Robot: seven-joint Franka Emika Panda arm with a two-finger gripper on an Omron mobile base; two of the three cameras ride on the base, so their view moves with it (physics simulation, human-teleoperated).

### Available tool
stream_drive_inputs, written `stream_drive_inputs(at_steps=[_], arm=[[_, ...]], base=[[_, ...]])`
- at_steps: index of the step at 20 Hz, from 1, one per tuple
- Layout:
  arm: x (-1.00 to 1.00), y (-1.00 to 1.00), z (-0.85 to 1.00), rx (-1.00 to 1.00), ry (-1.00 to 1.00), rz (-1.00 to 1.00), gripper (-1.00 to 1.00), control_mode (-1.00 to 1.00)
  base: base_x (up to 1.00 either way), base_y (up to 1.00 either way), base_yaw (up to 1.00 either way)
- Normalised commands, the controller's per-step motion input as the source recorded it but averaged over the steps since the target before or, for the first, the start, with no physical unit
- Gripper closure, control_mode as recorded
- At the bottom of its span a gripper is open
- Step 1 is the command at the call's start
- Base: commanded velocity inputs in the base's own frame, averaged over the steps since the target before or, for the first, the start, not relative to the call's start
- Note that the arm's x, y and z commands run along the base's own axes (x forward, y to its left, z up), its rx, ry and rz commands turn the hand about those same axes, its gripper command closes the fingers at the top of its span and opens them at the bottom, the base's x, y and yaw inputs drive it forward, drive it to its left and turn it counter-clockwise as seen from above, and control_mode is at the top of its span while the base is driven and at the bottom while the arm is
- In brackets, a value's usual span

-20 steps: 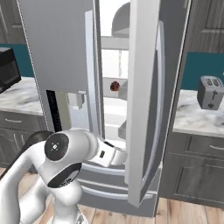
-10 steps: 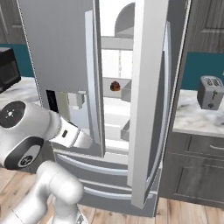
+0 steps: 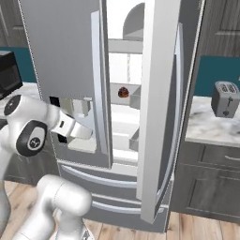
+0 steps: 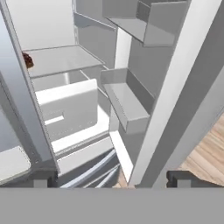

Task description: Take the cupcake and cake from the fridge and place them on the empty tray on the dining counter.

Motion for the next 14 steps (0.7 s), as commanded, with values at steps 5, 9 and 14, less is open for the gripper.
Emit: stream_drive_inputs(at_steps=[5,9,14], arm=[[0.65,-0.31,-0.33,-0.17,-0.02,-0.28,-1.00,-1.00],[0.56,-0.53,-0.18,-0.13,-0.04,-0.25,-1.00,-1.00],[0.33,-0.73,0.00,-0.07,-0.03,-0.24,-1.00,-1.00]], base=[[0.00,0.00,0.00],[0.00,0.00,0.00],[0.00,0.00,0.00]])
